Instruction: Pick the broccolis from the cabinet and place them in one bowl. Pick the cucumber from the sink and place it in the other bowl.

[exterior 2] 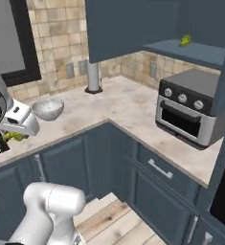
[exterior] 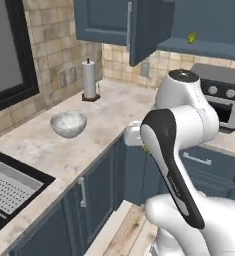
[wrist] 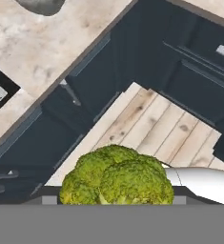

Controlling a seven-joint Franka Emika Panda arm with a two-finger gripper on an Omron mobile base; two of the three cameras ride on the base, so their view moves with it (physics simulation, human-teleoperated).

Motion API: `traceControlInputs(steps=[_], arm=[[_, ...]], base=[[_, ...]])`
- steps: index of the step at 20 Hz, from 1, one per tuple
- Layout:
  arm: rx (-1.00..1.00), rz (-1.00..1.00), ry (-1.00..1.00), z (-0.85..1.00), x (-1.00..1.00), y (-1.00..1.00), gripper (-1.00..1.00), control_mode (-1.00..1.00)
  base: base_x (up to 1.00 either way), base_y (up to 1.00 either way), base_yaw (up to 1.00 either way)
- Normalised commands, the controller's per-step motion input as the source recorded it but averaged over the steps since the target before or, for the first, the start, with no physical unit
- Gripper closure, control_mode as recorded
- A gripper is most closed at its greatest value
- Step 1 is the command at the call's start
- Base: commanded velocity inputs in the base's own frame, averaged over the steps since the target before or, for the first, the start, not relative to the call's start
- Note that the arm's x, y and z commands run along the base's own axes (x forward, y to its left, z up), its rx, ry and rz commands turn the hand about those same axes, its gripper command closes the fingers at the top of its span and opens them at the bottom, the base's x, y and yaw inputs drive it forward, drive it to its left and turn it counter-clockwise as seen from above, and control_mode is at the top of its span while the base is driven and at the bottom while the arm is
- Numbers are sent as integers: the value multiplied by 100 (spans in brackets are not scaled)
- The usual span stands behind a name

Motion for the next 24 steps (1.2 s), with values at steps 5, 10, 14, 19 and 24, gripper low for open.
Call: traceControlInputs(steps=[5, 10, 14, 19, 24], arm=[[0, 0, 0, 0, 0, 0, 100, 100], [0, 0, 0, 0, 0, 0, 100, 100], [0, 0, 0, 0, 0, 0, 100, 100], [0, 0, 0, 0, 0, 0, 100, 100], [0, 0, 0, 0, 0, 0, 100, 100]], base=[[3, -8, 88], [45, -59, 52], [81, -74, 11], [82, -23, 0], [58, 56, 12]])
